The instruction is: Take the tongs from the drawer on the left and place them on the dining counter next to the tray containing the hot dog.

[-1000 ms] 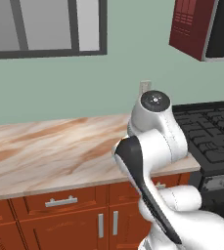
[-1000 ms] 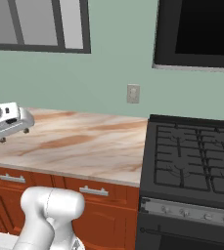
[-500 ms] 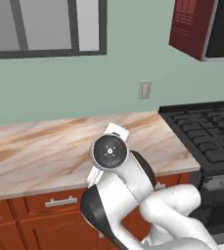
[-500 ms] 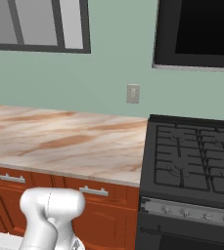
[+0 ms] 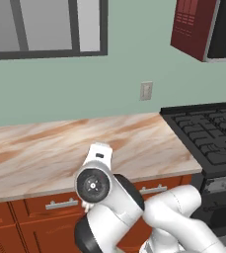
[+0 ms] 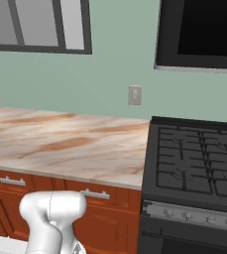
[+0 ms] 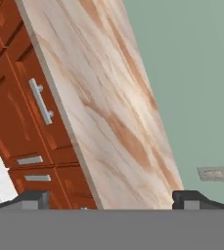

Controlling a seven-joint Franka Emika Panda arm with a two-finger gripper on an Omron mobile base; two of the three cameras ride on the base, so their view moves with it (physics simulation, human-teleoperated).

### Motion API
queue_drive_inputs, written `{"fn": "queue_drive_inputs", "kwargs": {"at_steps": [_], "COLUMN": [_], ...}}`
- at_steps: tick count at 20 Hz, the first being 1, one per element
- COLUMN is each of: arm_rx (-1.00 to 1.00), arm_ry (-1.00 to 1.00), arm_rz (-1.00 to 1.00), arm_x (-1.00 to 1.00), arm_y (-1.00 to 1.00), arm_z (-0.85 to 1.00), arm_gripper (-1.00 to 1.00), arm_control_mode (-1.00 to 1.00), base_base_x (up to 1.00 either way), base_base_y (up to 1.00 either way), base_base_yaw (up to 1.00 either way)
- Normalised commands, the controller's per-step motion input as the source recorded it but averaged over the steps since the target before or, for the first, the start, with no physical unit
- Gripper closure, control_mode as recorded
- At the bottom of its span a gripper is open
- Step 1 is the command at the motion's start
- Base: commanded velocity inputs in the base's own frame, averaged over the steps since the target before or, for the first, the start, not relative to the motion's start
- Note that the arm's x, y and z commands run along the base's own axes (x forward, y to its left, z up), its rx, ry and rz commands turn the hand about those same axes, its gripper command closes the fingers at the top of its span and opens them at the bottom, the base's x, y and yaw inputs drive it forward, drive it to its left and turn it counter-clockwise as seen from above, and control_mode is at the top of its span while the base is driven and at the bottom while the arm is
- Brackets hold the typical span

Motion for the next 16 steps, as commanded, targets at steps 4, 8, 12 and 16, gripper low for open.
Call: {"fn": "queue_drive_inputs", "kwargs": {"at_steps": [4, 8, 12, 16], "arm_rx": [-0.16, -0.16, -0.16, -0.16], "arm_ry": [0.00, 0.00, 0.00, -0.09], "arm_rz": [0.09, 0.08, 0.08, 0.06], "arm_x": [0.00, 0.00, 0.00, 0.00], "arm_y": [0.16, 0.09, 0.13, 0.02], "arm_z": [-0.38, -0.33, -0.41, -0.36], "arm_gripper": [-1.00, -1.00, -1.00, -1.00], "arm_control_mode": [-1.00, -1.00, -1.00, -1.00], "base_base_x": [0.00, 0.00, 0.00, 0.00], "base_base_y": [0.00, 0.00, 0.00, 0.00], "base_base_yaw": [0.00, 0.00, 0.00, 0.00]}}
